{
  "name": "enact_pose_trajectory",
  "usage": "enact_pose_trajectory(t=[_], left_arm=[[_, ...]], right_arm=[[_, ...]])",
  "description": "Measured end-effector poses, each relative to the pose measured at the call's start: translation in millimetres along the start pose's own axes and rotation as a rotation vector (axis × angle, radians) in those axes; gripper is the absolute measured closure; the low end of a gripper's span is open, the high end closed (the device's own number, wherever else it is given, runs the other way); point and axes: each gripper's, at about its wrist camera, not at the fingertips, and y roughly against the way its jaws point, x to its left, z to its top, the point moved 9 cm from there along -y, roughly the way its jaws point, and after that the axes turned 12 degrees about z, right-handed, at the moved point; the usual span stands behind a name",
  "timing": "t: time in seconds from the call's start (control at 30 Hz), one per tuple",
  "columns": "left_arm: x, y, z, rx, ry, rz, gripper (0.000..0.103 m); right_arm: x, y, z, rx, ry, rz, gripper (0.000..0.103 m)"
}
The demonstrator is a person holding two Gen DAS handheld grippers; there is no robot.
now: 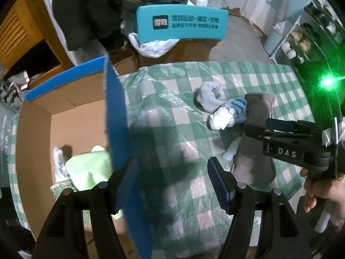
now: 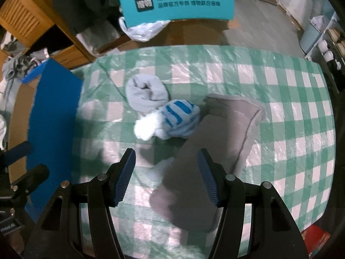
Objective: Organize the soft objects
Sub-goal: 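Move both grippers back over the grey sock on the table, then grasp the long grey sock at its middle with the right gripper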
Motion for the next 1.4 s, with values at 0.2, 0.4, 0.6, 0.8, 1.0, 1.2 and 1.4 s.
enact_pose_trajectory(t=[0.2, 0.4, 0.6, 0.8, 1.0, 1.2, 1.4], left_arm=[[-23, -20, 2, 0.027, -0.046, 0.002, 0.034], [-39, -38, 0, 0.06, -0.067, -0.007, 0.034], [-55, -51, -1, 0.086, -0.095, -0.012, 0.034], [-76, -59, -1, 0.099, -0.134, -0.018, 0.034], [-102, -66, -2, 0.1, -0.181, -0.039, 0.034], [-121, -71, -3, 0.102, -0.211, -0.049, 0.033], [-134, -79, 0, 0.123, -0.202, -0.073, 0.033]], right_arm=[[-20, -15, -4, 0.025, -0.029, -0.027, 0.044], [-31, -27, -9, 0.058, -0.013, -0.048, 0.044], [-53, -31, -21, 0.088, 0.004, -0.099, 0.044], [-89, -22, -32, 0.085, -0.026, -0.123, 0.044], [-98, 5, -32, 0.004, -0.078, -0.035, 0.044], [-128, 32, -43, -0.059, -0.206, -0.01, 0.043], [-146, 25, -57, -0.045, -0.335, 0.041, 0.042]])
